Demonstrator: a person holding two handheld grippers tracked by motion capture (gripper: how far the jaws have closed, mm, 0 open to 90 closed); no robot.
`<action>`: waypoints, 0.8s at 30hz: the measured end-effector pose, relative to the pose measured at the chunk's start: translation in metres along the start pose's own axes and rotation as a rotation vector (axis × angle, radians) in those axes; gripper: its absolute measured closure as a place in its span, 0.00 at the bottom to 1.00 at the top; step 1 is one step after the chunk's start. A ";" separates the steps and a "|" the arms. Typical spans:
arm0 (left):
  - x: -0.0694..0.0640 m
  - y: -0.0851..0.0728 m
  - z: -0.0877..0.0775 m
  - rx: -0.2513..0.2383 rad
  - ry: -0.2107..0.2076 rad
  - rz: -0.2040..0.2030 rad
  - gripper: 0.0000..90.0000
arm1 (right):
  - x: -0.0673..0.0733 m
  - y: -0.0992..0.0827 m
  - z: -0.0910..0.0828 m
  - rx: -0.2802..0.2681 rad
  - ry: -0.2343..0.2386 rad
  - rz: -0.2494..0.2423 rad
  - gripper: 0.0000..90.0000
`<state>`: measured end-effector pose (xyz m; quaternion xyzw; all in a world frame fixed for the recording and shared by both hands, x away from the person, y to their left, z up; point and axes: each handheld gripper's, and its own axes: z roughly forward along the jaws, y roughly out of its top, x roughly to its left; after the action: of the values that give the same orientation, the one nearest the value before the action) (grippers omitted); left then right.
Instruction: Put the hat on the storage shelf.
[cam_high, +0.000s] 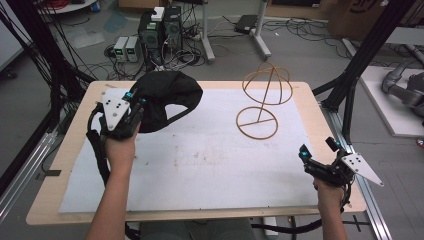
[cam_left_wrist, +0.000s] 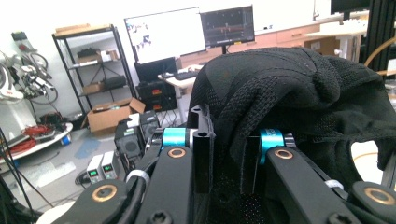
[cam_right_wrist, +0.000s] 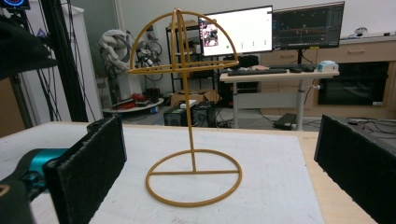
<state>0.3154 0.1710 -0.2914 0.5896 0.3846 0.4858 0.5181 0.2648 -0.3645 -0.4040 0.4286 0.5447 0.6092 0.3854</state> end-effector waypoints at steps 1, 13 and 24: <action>-0.001 0.004 0.001 -0.006 0.003 -0.003 0.90 | 0.000 0.000 0.000 0.000 -0.002 0.001 0.02; -0.016 0.036 0.015 -0.038 0.001 0.013 0.90 | -0.001 0.000 0.000 -0.006 0.001 0.011 0.02; -0.032 0.066 0.034 -0.062 0.003 0.031 0.90 | -0.003 -0.001 0.000 -0.009 0.000 0.012 0.02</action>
<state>0.3381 0.1210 -0.2321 0.5786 0.3609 0.5065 0.5277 0.2655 -0.3671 -0.4052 0.4301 0.5392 0.6141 0.3837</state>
